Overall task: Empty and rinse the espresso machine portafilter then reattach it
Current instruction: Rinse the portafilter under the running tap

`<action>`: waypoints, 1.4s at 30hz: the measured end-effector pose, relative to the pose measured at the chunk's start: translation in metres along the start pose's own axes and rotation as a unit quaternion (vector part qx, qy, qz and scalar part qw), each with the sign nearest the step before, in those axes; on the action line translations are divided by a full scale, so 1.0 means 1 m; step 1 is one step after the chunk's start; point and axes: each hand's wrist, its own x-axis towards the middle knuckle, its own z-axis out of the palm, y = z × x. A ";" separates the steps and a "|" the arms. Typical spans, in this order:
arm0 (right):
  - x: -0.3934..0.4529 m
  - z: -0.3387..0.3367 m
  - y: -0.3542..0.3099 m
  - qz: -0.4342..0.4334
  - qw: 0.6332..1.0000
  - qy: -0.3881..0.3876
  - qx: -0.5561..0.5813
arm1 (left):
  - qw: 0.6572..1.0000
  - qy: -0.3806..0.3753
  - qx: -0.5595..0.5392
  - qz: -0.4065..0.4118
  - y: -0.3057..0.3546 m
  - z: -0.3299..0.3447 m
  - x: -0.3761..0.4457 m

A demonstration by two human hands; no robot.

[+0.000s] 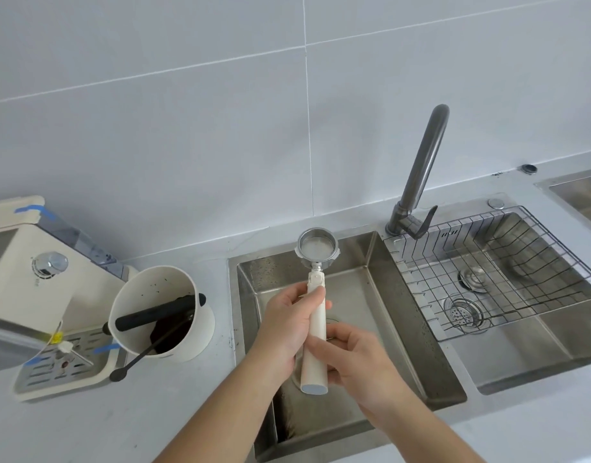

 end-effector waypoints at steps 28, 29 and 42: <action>-0.061 0.197 0.061 -0.005 0.995 0.070 0.075 | 0.985 -0.092 0.117 0.081 -0.002 -0.201 -0.058; -0.063 0.201 0.064 -0.002 0.995 0.070 0.076 | 0.985 -0.092 0.119 0.080 -0.004 -0.205 -0.059; -0.094 0.210 0.089 0.019 0.999 0.034 0.012 | 0.988 -0.057 0.129 0.059 -0.033 -0.226 -0.107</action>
